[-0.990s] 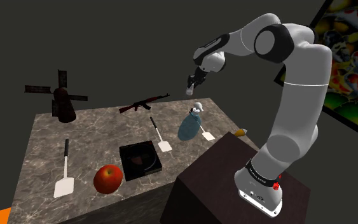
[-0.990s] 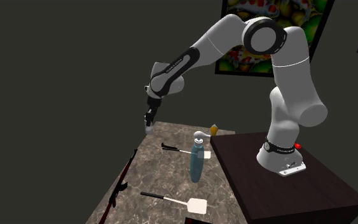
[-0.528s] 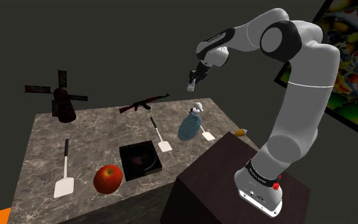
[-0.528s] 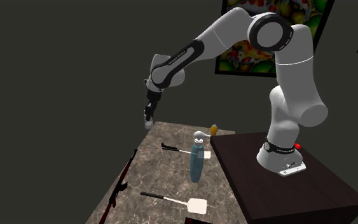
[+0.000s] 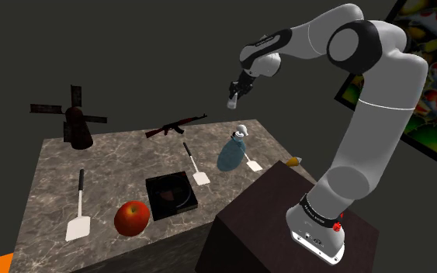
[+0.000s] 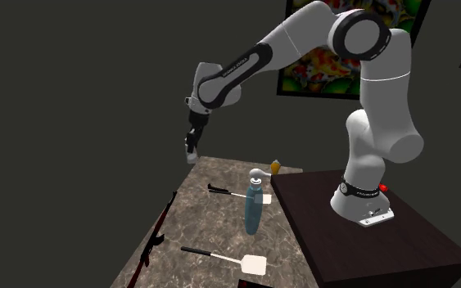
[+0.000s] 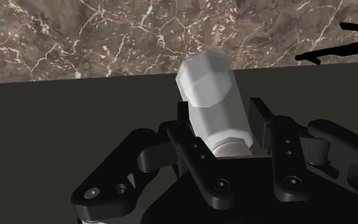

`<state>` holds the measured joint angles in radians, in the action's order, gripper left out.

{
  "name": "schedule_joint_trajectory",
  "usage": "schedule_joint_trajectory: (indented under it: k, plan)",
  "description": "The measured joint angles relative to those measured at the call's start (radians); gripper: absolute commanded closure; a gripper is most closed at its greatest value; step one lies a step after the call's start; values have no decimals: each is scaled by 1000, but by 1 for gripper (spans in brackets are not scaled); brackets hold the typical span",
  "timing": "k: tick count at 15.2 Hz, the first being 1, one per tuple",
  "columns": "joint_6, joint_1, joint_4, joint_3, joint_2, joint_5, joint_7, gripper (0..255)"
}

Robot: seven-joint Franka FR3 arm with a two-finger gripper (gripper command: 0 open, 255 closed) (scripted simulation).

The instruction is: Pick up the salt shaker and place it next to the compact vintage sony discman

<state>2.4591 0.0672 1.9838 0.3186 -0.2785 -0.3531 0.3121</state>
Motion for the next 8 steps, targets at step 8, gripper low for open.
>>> schedule_joint_trajectory:
  k: [8]
  plan:
    - [82,-141,161,-29,116,101,-217,255]
